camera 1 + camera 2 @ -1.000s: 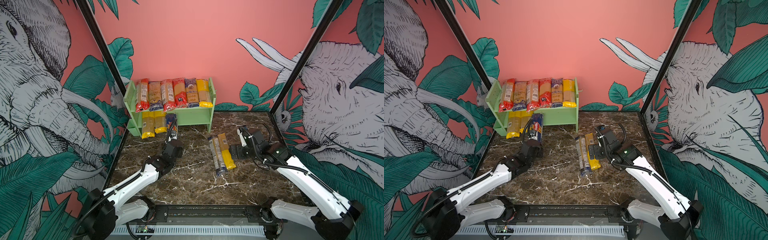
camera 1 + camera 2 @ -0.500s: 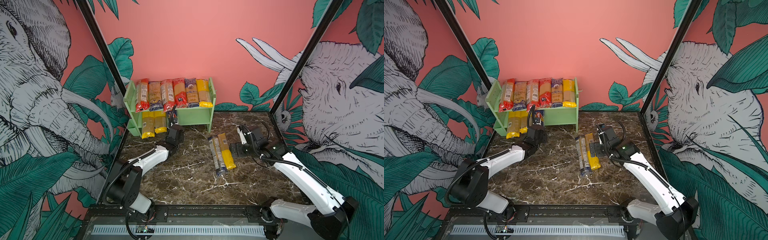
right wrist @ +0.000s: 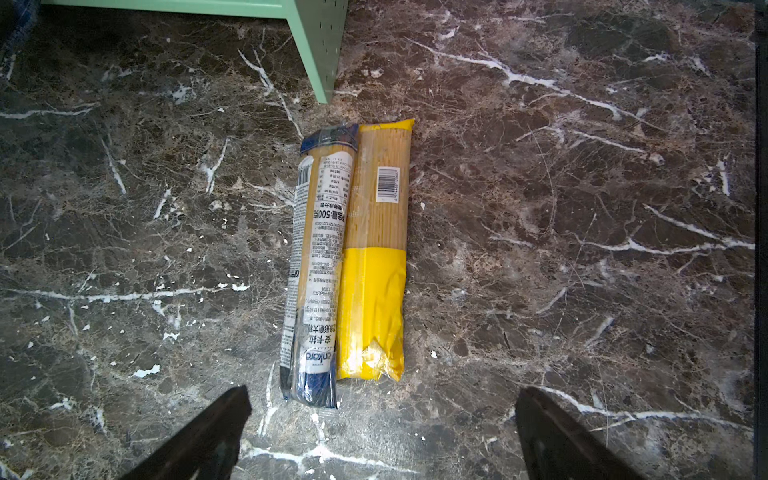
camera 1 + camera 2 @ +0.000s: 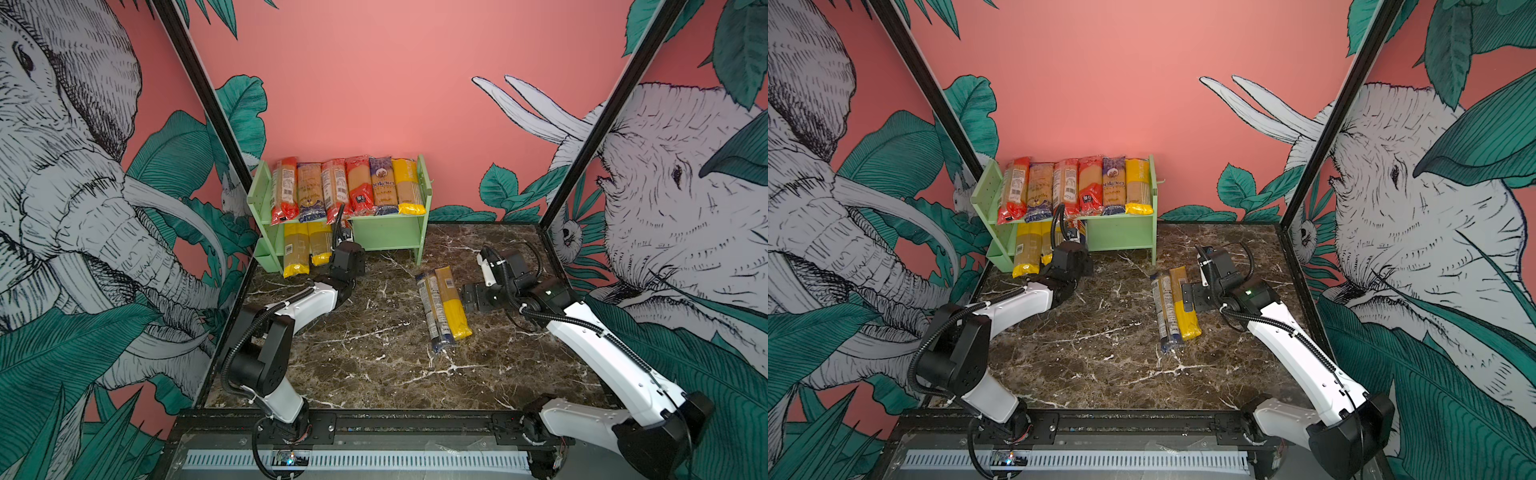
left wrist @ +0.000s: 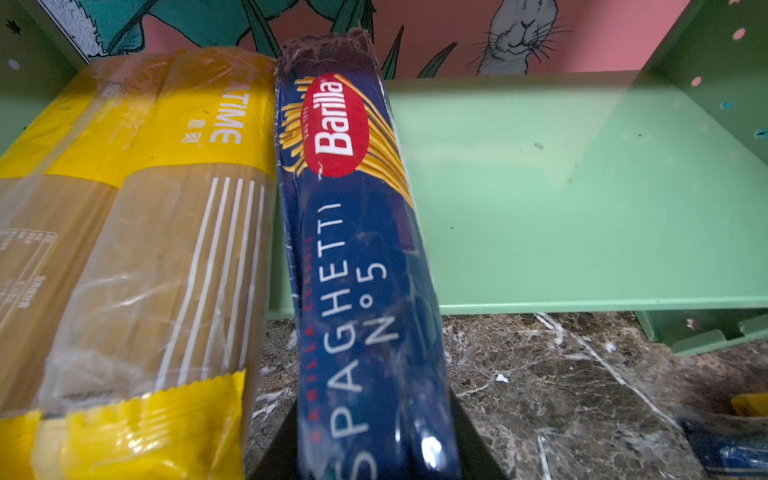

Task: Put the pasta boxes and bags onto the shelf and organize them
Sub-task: 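Lift the blue Barilla pack upright onto the lower shelf tier with left gripper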

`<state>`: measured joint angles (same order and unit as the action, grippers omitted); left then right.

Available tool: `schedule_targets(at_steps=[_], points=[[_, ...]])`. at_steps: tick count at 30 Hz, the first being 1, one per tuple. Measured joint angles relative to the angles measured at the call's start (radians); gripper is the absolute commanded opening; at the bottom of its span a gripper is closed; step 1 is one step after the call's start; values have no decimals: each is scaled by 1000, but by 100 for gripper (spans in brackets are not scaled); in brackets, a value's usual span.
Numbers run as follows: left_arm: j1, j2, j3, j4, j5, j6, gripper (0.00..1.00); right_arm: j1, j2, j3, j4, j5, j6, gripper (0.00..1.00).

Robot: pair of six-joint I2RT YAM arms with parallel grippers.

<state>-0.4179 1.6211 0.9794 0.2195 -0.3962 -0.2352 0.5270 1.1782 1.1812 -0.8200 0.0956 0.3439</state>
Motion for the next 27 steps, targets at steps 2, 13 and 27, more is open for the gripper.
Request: schedule_targets(at_steps=[2,13,27], points=[[1,0,0,1,2,0,54,0,0,0,0,-1,0,99],[14,-16,-14,35,2,-18,78,-4,0,39,-10,-8,19,99],[-22,-200,-104,-29,25,-58,79,-4,-5,42,-29,-8,43,99]])
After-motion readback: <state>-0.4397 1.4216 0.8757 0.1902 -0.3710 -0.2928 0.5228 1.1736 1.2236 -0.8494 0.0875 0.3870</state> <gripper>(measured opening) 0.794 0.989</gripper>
